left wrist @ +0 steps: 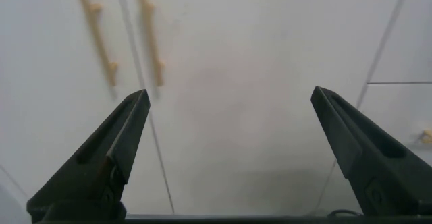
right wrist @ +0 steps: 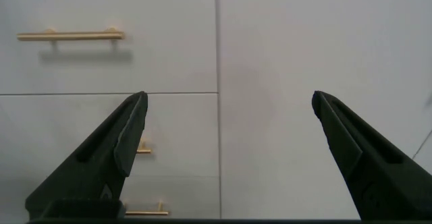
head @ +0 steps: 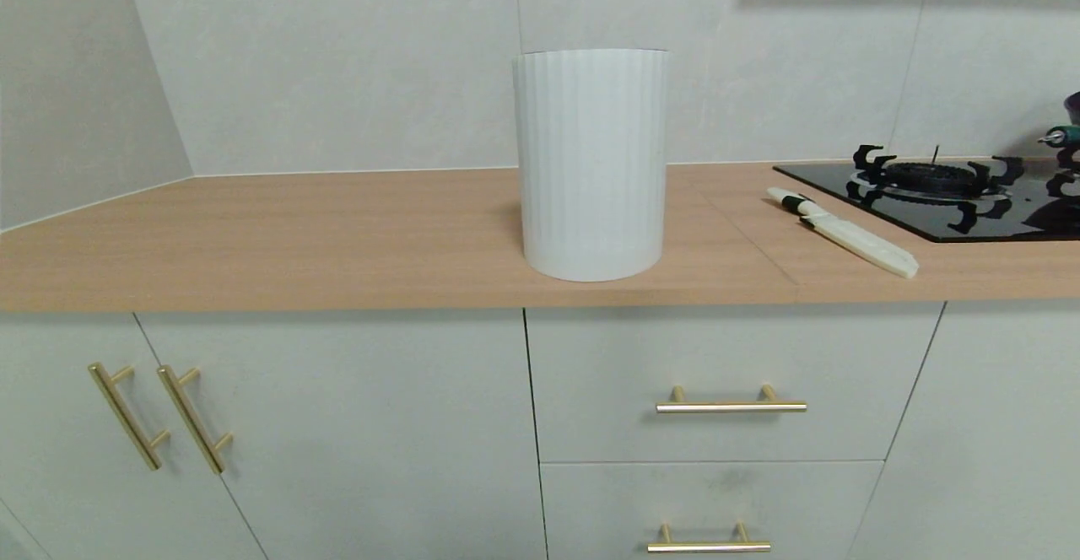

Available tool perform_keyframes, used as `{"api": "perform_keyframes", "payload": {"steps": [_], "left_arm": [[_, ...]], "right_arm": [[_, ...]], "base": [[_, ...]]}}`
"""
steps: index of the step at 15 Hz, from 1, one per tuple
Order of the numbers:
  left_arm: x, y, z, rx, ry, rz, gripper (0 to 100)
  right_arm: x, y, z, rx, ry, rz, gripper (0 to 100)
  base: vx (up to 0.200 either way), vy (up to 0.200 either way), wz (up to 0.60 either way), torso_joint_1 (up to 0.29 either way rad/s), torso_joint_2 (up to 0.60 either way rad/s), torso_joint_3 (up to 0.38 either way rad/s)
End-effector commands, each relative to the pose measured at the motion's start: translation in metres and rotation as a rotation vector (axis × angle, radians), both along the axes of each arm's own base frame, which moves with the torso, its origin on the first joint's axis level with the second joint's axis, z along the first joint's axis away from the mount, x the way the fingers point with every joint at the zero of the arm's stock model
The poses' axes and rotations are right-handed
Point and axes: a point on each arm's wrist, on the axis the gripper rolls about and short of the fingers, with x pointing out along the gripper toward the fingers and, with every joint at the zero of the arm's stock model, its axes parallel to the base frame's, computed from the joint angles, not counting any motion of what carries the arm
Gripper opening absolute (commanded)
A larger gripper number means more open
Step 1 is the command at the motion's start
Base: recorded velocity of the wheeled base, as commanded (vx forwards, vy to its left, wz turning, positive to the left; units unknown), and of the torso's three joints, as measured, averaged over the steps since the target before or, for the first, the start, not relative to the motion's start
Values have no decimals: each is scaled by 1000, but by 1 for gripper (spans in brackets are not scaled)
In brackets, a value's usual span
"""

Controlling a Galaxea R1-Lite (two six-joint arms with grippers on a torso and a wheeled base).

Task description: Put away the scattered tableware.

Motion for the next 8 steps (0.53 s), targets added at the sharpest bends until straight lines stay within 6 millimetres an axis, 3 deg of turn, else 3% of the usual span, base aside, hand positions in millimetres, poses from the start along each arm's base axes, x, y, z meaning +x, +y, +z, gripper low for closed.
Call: {"api": "perform_keyframes", "payload": {"steps": [1,8], "left_arm": [[0,0,0,0,1,0,100],[0,0,0,0,0,0,100]], "right_arm": [[0,0,0,-1,1,0,100],[0,0,0,-1,1,0,100]], "base": [[0,0,0,0,0,0],[0,0,0,0,0,0]]}}
